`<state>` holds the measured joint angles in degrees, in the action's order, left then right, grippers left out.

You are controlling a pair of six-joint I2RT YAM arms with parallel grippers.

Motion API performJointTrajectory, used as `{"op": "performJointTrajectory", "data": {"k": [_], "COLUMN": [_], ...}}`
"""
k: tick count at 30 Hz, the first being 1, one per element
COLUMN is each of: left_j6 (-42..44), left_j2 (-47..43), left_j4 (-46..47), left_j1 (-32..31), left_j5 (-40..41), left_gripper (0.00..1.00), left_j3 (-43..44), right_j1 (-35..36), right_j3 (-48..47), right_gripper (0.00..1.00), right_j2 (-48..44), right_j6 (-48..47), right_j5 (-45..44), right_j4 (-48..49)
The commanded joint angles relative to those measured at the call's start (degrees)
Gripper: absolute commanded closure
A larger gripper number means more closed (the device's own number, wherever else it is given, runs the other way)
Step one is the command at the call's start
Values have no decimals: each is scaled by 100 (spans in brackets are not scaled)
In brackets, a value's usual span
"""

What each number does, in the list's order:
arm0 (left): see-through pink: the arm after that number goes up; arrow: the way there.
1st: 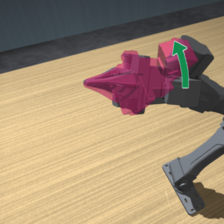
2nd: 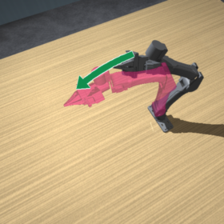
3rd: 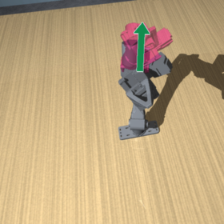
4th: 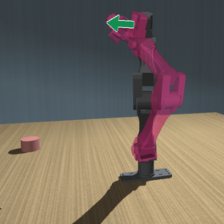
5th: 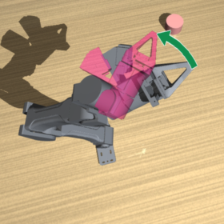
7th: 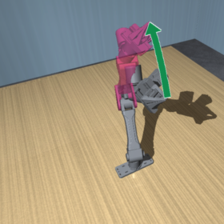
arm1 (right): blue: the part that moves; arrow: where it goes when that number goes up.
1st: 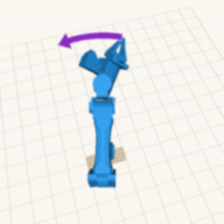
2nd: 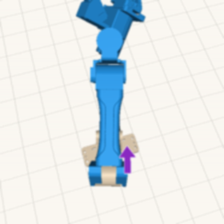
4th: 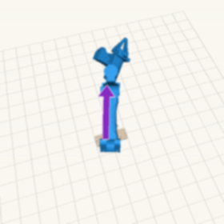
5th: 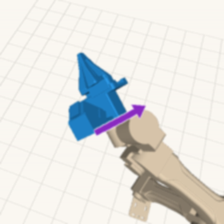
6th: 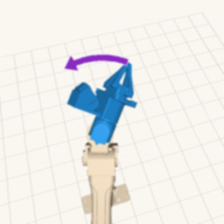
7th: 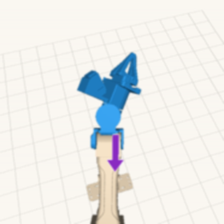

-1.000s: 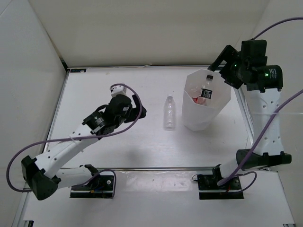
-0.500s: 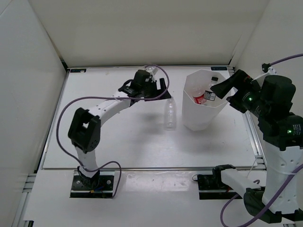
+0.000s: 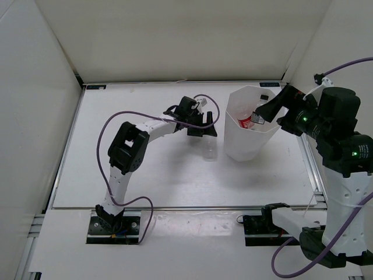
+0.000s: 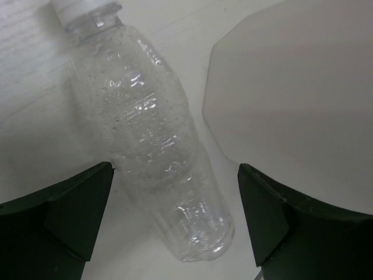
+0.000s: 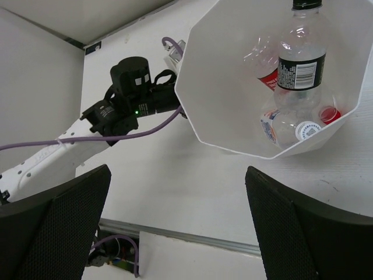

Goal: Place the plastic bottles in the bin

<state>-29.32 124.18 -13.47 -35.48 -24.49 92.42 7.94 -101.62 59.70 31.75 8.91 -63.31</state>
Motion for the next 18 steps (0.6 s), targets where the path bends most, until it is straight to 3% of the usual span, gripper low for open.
{"op": "performJointTrajectory", "data": {"k": [1,2,3,6,10,11,15,18], "left_j6": [23,23,23,23,128,128,304,366], "left_j2": [-25,53,141,194,-812,-1069,-2510,-3354], "left_j4": [3,3,-76,-261,-314,-314,-463,-682], "left_j1": [-73,-73,-73,-73,-73,-73,-73,-73], "left_j5": [-249,-301,-372,-565,-4,119,1215,1674], "left_gripper": [3,5,18,35,48,56,56,57], "left_j3": [-101,-223,-277,-653,-1436,-1533,-1806,-1117], "right_j1": [-21,-21,-21,-21,-21,-21,-21,-21], "right_j3": [-305,-305,-305,-305,-95,-42,291,547], "right_gripper": [0,0,0,0,0,0,0,0], "right_j2": [94,94,94,94,-37,-99,-257,-441], "right_j6": [-335,-336,-336,-336,-266,-187,-37,103], "right_j5": [173,173,173,242,357,357,357,287], "right_j4": [-163,-225,-226,-226,-226,-226,-120,-120]}}
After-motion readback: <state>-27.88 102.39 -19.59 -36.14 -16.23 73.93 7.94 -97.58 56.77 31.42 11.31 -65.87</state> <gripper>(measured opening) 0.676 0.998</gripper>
